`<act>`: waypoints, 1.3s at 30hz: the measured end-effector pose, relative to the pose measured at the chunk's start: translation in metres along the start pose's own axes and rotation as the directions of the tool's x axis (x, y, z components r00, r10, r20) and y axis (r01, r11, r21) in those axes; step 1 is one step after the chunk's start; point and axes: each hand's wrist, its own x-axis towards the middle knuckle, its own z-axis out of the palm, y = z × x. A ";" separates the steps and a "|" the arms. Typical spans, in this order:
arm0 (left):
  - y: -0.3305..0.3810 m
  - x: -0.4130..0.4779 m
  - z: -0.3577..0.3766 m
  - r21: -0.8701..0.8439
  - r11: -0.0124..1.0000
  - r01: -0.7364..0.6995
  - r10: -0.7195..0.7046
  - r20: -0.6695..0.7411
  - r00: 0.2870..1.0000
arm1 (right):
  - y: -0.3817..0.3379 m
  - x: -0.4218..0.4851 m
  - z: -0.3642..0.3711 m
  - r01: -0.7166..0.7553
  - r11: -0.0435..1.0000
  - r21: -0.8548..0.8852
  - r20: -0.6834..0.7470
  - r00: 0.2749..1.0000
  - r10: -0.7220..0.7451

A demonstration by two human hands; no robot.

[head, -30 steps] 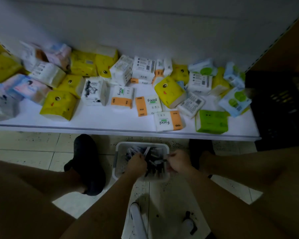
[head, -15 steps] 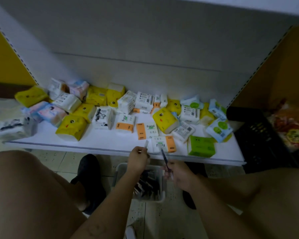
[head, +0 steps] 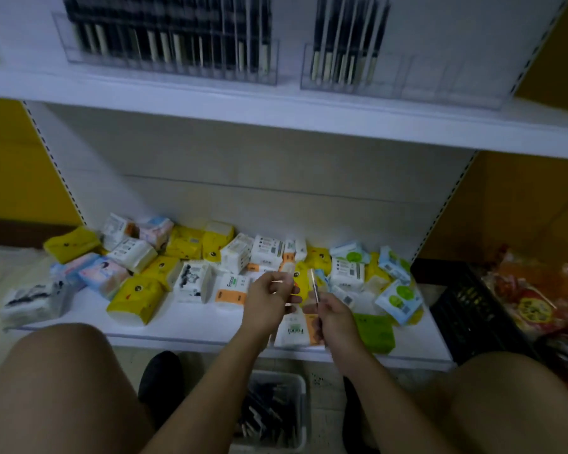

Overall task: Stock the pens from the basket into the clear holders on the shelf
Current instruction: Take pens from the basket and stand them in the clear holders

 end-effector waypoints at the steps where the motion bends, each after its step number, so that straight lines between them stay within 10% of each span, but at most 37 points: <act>1: 0.010 0.000 0.001 0.004 0.999 -0.035 0.035 0.013 0.999 | -0.009 -0.001 -0.003 0.052 0.999 -0.013 -0.016 0.999 -0.052; 14: 0.152 -0.024 0.044 0.140 0.890 -0.434 0.423 0.106 0.900 | -0.139 -0.044 -0.038 0.588 0.809 -0.017 -0.086 0.805 -0.587; 25: 0.264 -0.042 0.081 0.283 0.623 -0.729 0.669 0.289 0.684 | -0.248 -0.065 -0.074 0.776 0.622 -0.107 -0.122 0.611 -0.782; 39: 0.376 0.008 0.112 0.397 0.408 -0.822 0.782 0.313 0.539 | -0.351 -0.024 -0.093 0.822 0.558 -0.116 -0.169 0.537 -0.826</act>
